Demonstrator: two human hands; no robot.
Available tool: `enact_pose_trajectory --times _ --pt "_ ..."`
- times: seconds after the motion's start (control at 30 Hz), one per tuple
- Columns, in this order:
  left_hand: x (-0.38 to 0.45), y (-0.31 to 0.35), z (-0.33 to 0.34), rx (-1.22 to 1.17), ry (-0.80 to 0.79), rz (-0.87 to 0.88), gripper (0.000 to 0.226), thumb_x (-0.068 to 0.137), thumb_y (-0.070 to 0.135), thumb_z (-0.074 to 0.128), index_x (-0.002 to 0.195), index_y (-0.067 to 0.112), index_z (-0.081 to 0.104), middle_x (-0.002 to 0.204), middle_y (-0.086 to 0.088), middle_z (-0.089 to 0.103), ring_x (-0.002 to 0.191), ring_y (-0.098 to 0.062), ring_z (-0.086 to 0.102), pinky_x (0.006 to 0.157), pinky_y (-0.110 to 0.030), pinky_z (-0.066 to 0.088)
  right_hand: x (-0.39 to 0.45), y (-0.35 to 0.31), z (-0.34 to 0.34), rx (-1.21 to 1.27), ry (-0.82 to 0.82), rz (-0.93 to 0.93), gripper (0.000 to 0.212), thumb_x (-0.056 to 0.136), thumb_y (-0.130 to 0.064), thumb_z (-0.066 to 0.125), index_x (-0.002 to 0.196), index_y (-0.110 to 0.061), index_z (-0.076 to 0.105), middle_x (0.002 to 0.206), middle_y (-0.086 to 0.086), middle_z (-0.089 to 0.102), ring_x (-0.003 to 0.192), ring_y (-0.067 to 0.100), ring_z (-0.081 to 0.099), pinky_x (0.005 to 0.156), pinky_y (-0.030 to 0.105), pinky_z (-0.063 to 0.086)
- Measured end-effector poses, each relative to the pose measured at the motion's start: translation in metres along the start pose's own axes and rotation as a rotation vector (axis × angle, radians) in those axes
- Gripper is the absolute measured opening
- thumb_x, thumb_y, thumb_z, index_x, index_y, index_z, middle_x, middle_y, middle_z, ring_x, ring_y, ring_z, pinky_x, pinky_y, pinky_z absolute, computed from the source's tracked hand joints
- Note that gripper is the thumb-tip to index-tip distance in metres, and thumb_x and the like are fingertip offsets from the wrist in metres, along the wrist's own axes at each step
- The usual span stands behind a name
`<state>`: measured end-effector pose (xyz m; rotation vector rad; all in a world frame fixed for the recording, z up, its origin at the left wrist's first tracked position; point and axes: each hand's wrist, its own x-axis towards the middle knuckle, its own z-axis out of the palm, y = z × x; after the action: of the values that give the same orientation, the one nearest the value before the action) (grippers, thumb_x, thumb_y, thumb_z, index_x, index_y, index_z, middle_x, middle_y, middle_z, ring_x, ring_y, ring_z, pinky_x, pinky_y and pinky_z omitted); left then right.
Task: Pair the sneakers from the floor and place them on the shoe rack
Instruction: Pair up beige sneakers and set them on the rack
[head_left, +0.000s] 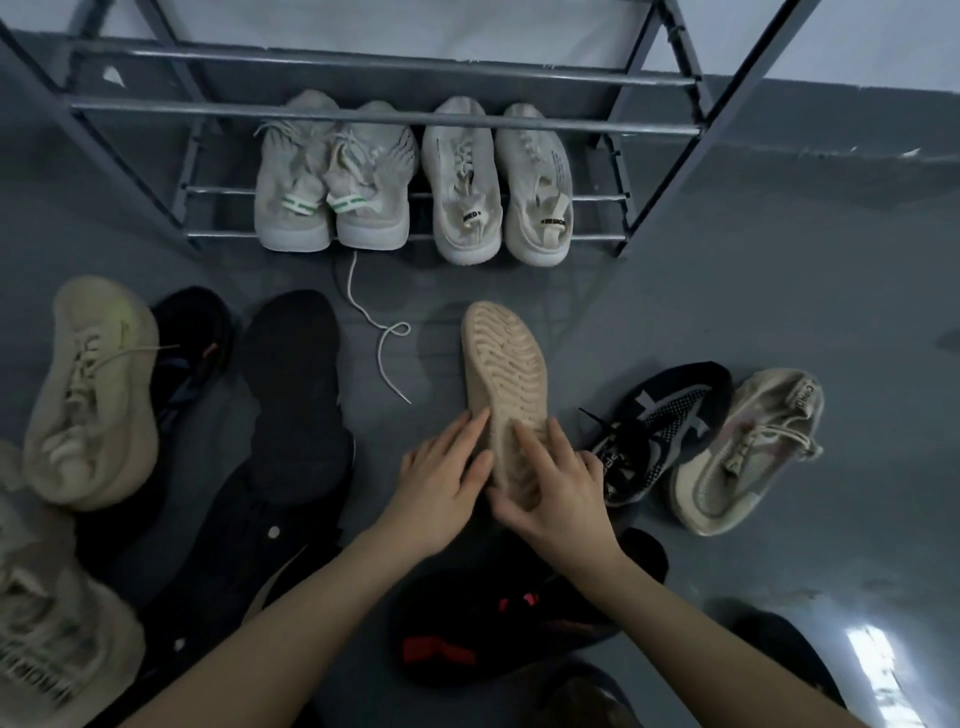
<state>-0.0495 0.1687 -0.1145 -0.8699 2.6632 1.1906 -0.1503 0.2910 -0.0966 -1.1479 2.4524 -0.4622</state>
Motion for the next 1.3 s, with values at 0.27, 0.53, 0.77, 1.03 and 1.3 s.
enact_pose_trajectory --times 0.27,0.53,0.77,1.03,1.3 --pt "-0.013 0.01 -0.021 -0.136 0.155 0.198 0.056 0.09 0.048 0.025 0.143 0.037 0.012 0.151 0.016 0.017 0.137 0.005 0.016 0.105 -0.021 0.014 -0.005 -0.004 -0.016 0.258 0.034 -0.06 0.059 0.086 -0.056 0.018 0.14 -0.037 0.035 0.122 -0.022 0.047 0.122 0.001 0.028 0.103 0.021 0.0" --pt "-0.017 0.004 0.01 -0.052 0.042 0.016 0.083 0.077 0.067 0.034 0.141 0.045 -0.013 0.157 -0.001 0.001 0.141 -0.014 0.012 0.11 -0.032 0.01 -0.012 0.02 -0.016 -0.038 0.104 -0.104 0.047 0.093 -0.044 0.032 0.138 -0.034 0.04 0.128 -0.016 0.052 0.117 0.009 0.041 0.1 0.028 0.012" --pt "-0.013 0.029 0.026 -0.142 0.111 -0.001 0.08 0.075 0.05 0.058 0.141 0.048 0.013 0.115 0.0 0.05 0.105 -0.017 0.051 0.096 -0.036 0.039 -0.024 0.036 -0.01 -0.096 0.139 -0.035 0.049 0.093 -0.04 0.033 0.141 -0.03 0.034 0.141 -0.008 0.046 0.127 0.008 0.036 0.104 0.034 0.012" --pt "-0.033 0.041 0.017 0.049 0.432 0.076 0.065 0.069 0.049 0.051 0.131 0.035 0.038 0.105 -0.005 0.049 0.095 -0.025 0.048 0.079 -0.039 0.042 -0.039 0.035 -0.02 -0.039 0.134 -0.092 0.052 0.092 -0.043 0.032 0.144 -0.035 0.03 0.144 -0.009 0.042 0.132 0.007 0.029 0.104 0.034 0.011" --pt "-0.077 0.014 -0.012 0.061 0.48 -0.073 0.063 0.069 0.054 0.051 0.128 0.036 0.039 0.108 -0.005 0.047 0.1 -0.028 0.046 0.084 -0.046 0.042 -0.054 0.013 -0.005 -0.054 0.006 -0.228 0.057 0.088 -0.055 0.039 0.14 -0.033 0.034 0.148 0.002 0.037 0.137 0.015 0.023 0.112 0.039 -0.009"
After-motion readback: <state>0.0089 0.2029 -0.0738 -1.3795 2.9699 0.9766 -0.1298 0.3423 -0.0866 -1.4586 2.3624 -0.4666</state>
